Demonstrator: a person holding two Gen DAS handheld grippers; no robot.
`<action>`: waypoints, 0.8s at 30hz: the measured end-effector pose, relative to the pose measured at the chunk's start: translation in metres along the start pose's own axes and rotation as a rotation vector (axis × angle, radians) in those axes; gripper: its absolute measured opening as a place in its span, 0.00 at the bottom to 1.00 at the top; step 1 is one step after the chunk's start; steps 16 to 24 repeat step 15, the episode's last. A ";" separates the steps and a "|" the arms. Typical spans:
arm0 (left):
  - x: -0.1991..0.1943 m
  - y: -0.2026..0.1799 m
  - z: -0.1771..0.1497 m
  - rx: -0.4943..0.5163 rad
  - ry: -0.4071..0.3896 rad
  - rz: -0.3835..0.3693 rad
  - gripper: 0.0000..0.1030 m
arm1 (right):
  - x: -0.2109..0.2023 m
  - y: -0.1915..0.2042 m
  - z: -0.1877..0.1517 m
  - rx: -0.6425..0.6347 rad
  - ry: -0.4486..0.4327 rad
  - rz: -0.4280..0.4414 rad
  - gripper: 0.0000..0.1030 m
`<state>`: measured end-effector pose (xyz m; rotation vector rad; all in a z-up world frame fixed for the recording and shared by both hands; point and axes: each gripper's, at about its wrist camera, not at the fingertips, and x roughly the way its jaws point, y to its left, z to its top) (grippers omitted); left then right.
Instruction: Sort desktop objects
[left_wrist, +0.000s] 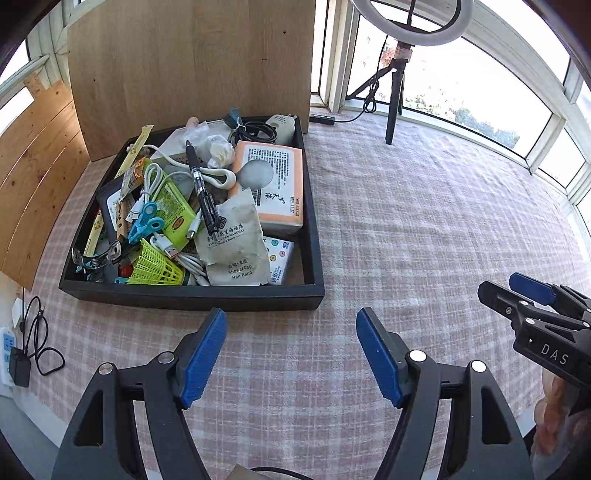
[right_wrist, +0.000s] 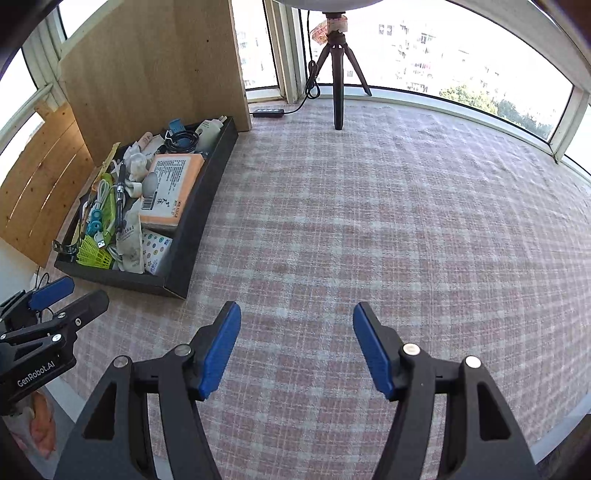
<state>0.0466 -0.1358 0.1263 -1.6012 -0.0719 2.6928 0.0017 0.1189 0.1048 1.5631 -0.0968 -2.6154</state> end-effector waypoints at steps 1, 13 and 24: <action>0.002 -0.005 -0.003 0.001 0.004 0.000 0.69 | 0.001 -0.004 -0.003 0.003 0.001 0.004 0.60; 0.026 -0.046 -0.010 0.012 0.031 -0.005 0.74 | 0.010 -0.045 -0.022 0.029 0.010 0.005 0.60; 0.030 -0.051 -0.008 0.016 0.037 -0.007 0.74 | 0.009 -0.050 -0.022 0.030 0.005 0.000 0.60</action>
